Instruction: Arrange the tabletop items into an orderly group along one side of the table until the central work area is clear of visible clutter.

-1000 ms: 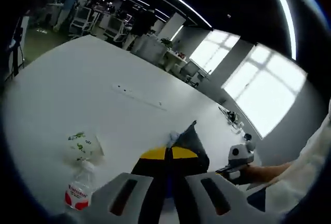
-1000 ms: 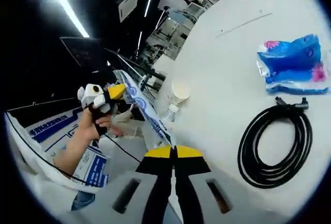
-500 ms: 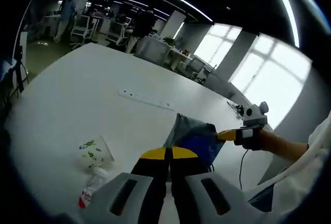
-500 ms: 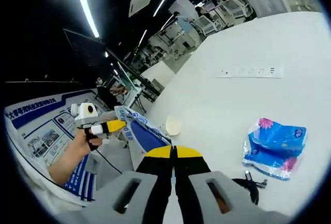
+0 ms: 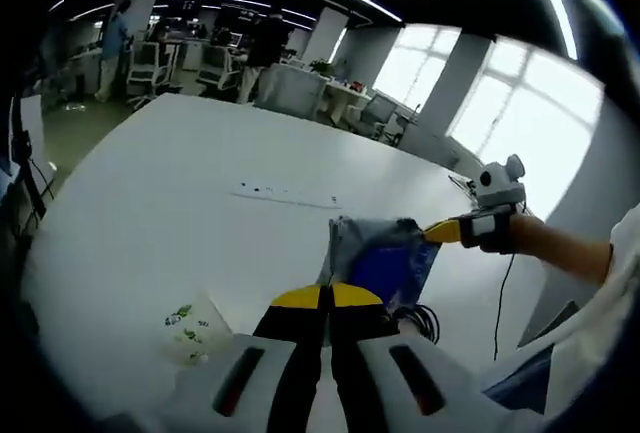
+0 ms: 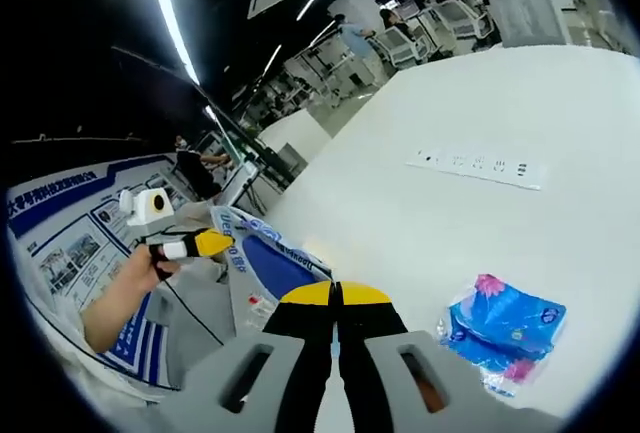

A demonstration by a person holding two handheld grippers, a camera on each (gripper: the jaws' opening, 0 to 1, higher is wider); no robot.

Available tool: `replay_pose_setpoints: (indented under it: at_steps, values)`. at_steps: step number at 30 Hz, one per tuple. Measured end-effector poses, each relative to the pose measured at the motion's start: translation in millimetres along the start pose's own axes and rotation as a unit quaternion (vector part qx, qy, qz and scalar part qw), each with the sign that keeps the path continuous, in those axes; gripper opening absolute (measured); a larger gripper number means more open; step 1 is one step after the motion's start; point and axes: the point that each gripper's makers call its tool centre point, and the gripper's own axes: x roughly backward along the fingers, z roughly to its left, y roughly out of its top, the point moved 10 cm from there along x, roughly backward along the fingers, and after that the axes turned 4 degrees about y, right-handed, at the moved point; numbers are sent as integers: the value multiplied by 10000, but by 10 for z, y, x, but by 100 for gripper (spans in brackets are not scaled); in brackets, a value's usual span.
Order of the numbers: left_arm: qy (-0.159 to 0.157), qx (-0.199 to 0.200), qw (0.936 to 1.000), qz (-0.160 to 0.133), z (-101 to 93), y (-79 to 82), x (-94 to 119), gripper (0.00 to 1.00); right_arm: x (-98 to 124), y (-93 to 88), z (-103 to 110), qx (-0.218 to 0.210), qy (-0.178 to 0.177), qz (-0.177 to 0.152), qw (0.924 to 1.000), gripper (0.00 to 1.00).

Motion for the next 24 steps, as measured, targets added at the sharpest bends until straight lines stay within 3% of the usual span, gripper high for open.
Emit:
replay_pose_setpoints:
  at_steps: [9,17,24]
  values:
    - [24,-165,9992,369,171,58,-365,0,-217,88,-346,219,-194,501,9983,0]
    - [3,-187,9969,768,360,51,-723,0,-404,35,-611,519,-339,889,9941,0]
    - [-6,-94,9955,940,459,29,-958,0,-528,70,-801,945,-565,1059,9883,0]
